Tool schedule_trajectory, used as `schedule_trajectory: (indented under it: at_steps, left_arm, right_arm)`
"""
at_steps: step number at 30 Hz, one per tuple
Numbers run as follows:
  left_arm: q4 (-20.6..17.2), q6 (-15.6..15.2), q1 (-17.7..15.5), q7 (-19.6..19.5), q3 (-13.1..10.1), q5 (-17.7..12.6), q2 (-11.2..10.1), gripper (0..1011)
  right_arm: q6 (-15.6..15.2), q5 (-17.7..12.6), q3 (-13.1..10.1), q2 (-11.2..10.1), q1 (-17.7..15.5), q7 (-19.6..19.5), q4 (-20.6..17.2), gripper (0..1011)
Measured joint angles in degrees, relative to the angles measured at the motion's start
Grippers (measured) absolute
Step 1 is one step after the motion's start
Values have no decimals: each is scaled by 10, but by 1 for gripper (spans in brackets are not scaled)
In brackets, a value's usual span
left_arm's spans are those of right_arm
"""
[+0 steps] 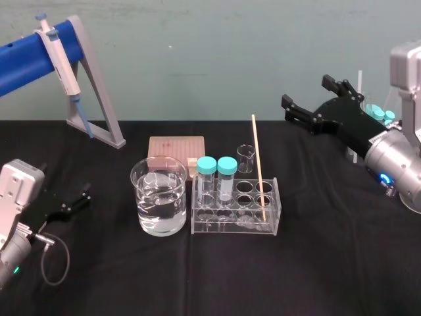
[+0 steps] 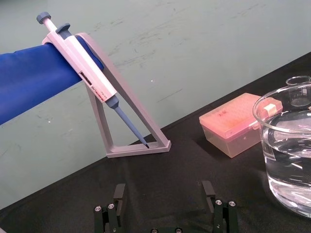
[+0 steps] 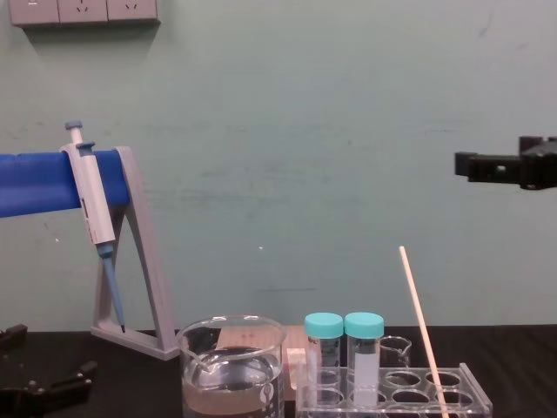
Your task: Hold the thermometer with one hand and immerse one end into the beaker, then reinsert it into the test tube rack.
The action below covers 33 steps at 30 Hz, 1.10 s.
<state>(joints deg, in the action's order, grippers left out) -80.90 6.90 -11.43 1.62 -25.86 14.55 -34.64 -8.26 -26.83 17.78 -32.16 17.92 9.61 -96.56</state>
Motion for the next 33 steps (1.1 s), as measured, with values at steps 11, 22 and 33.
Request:
schedule_trajectory:
  at_steps: [11,22,33]
  left_arm:
    - [0,0,0,0,0,0,0,1004]
    - [0,0,0,0,0,0,0,1004]
    - [0,0,0,0,0,0,0,1004]
  right_arm:
    - [-161,-38,4,58,58,-10,39,1000]
    - [-212,-28,13,103,86,-32,73,1000]
    - [-231,-5,18,140,97,-56,114,1002]
